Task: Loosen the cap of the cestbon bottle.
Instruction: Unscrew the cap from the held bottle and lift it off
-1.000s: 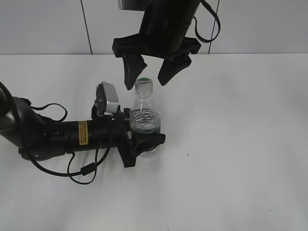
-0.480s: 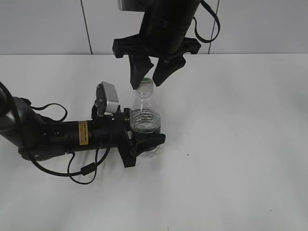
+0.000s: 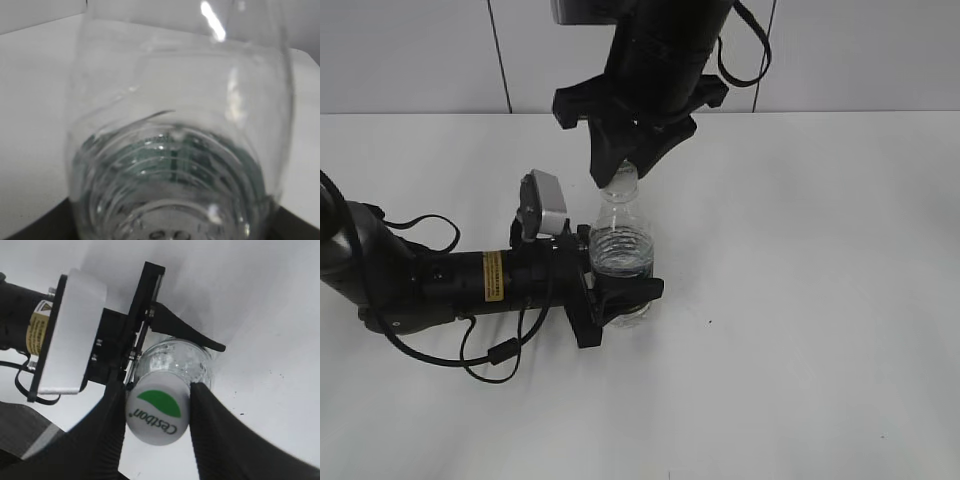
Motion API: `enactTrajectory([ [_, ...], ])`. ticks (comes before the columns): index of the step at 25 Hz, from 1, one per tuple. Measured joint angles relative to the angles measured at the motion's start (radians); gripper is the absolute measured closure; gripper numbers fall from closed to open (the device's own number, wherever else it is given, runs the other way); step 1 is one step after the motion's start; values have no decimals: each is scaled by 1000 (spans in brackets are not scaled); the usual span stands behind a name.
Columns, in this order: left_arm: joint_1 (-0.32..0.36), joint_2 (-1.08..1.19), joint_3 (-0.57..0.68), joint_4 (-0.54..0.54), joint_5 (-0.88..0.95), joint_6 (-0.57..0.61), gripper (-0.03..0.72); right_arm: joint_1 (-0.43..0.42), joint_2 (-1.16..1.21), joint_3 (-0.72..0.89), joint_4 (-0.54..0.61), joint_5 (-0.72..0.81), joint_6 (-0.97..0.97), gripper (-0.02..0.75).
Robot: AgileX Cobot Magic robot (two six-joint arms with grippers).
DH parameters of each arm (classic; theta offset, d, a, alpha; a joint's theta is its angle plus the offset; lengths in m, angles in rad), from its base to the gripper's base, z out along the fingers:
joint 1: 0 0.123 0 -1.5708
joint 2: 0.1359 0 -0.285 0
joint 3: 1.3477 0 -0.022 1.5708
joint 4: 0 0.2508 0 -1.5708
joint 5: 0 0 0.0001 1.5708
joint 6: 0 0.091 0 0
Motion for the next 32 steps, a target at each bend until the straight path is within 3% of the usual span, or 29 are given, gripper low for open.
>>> enactTrajectory([
  [12, 0, 0, 0, 0, 0, 0, 287, 0, -1, -3, 5, 0, -569, 443],
  [21, 0, 0, 0, -3, 0, -1, 287, 2, -4, -9, 7, 2, -1112, 447],
  [32, 0, 0, -1, -4, 0, -2, 287, 2, -76, -7, -12, 3, -1242, 448],
])
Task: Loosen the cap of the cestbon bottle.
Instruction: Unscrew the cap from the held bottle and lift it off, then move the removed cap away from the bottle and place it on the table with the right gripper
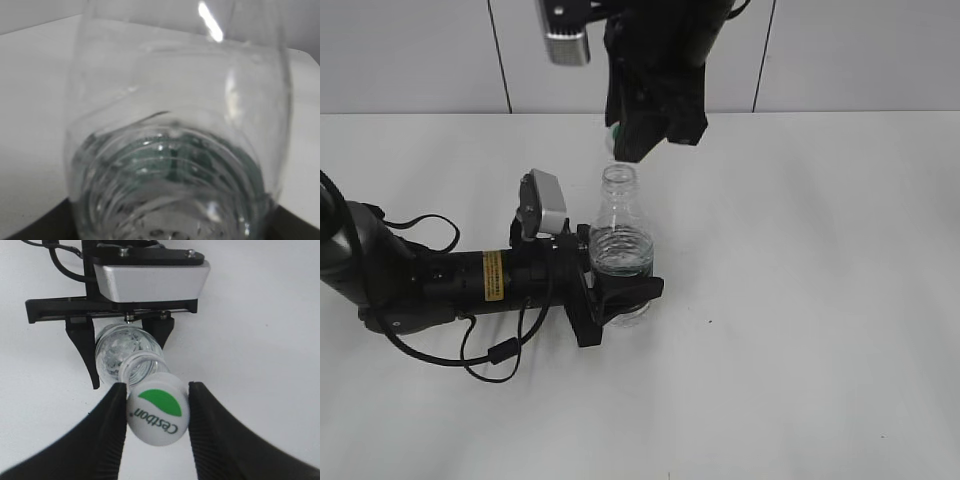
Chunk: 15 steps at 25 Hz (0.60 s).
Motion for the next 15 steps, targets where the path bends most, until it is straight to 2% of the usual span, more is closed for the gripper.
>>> enactTrajectory([
  [4, 0, 0, 0, 1, 0, 1, 287, 0, -84, 0, -9, 0, 215, 448],
  [6, 0, 0, 0, 1, 0, 1, 287, 0, -124, 0, -44, 0, 430, 448],
  [11, 0, 0, 0, 1, 1, 1, 287, 0, -192, 0, -259, 0, 992, 448],
  [13, 0, 0, 0, 1, 1, 1, 287, -6, -199, 0, -354, 0, 1140, 448],
  [15, 0, 0, 0, 1, 1, 1, 287, -21, -200, 0, -381, 0, 1211, 448],
])
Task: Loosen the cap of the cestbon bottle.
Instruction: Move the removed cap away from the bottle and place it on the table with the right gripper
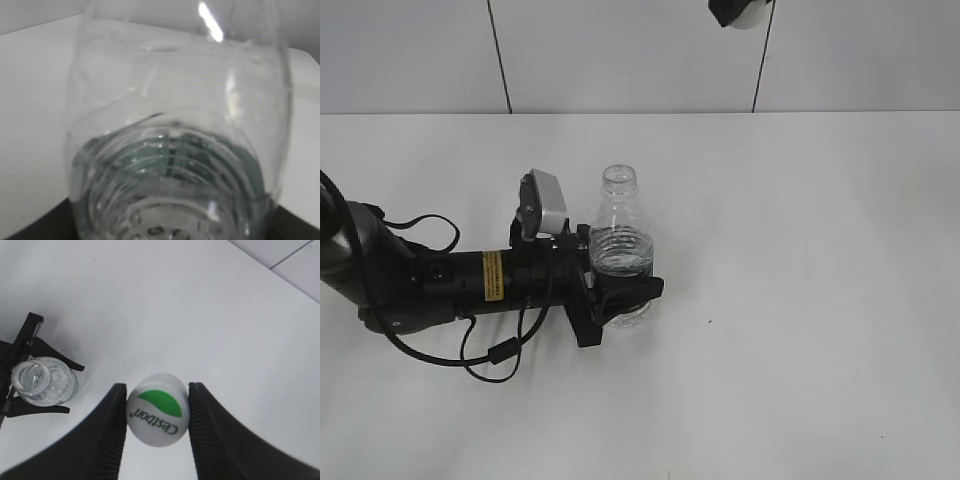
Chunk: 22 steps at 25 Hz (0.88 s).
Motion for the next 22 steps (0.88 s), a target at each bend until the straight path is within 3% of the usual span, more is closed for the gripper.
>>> enactTrajectory([
  [7, 0, 0, 0, -2, 0, 0, 287, -149, 0, 68, 70, -1, 100, 448],
  [16, 0, 0, 0, -2, 0, 0, 287, -395, 0, 326, 155, -3, 85, 449],
  [22, 0, 0, 0, -2, -1, 0, 287, -477, 0, 551, 179, -216, 70, 451],
])
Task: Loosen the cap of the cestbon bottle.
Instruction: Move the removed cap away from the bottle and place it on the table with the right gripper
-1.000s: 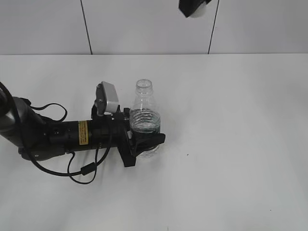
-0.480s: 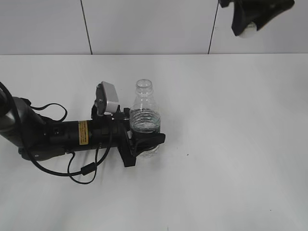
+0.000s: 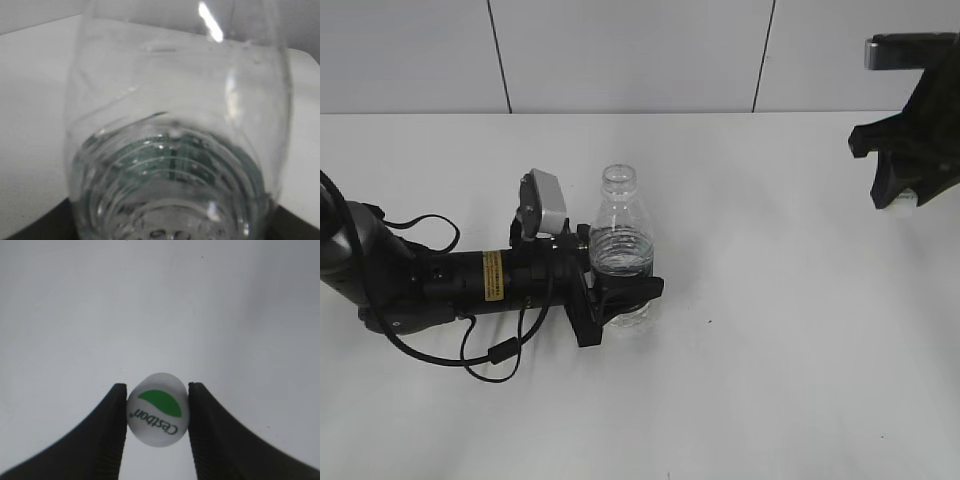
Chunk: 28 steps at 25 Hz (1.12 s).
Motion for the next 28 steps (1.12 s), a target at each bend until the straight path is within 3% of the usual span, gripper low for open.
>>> enactTrajectory([
  [12, 0, 0, 0, 0, 0, 0, 287, -2, 194, 77, 74, -269, -64, 451],
  [28, 0, 1, 0, 0, 0, 0, 287, -2, 275, 77, 65, -359, -88, 451],
])
